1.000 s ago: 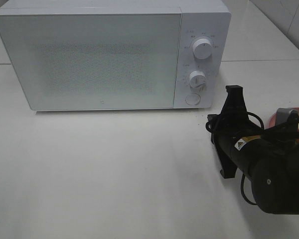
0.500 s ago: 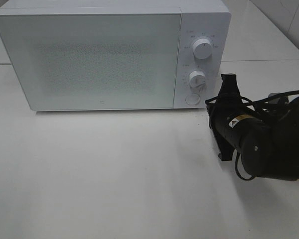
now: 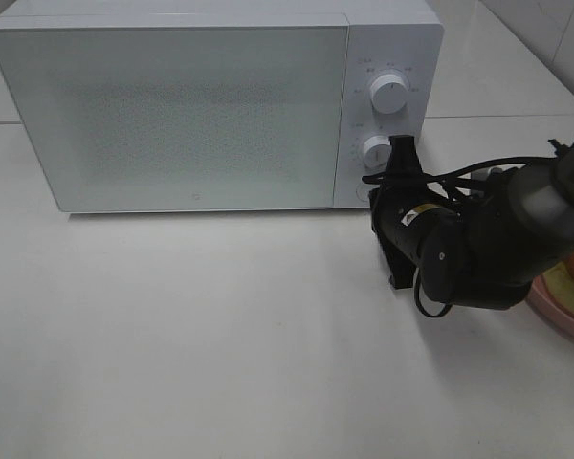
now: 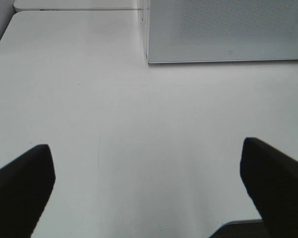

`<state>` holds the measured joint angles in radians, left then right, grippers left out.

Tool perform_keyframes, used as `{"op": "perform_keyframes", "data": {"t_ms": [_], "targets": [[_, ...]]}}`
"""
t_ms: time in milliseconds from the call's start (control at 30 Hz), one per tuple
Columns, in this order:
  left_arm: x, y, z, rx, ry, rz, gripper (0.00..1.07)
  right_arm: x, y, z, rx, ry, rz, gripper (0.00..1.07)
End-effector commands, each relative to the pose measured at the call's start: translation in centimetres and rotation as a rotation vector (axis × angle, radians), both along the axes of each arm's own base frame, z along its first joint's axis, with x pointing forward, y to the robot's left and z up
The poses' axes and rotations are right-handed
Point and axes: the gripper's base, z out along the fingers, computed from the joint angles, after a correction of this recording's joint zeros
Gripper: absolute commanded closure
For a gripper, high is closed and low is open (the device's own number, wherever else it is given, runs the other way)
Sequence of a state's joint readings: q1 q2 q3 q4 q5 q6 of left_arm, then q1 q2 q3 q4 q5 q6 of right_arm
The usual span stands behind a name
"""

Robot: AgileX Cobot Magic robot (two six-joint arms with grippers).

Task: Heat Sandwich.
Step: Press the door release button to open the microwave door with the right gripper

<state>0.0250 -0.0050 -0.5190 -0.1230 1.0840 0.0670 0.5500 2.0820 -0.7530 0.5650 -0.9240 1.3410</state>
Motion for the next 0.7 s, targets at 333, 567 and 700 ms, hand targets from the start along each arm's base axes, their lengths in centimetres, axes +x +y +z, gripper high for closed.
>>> {"op": "perform_keyframes", "data": {"t_ms": [333,567,700], "targets": [[-0.3,0.0,0.0,-0.008,-0.034,-0.004,0.10,2.4,0.6,-0.7,0.011,-0.019,-0.023,1.07],[-0.3,0.0,0.0,-0.008,-0.034,-0.004,0.10,2.9,-0.1,-0.6,0.016,-0.029,-0.059,1.07],[-0.3,0.0,0.0,-0.008,-0.034,-0.004,0.10,3.0,-0.2,-0.3,0.018,-0.063,-0.067,1.07]]}}
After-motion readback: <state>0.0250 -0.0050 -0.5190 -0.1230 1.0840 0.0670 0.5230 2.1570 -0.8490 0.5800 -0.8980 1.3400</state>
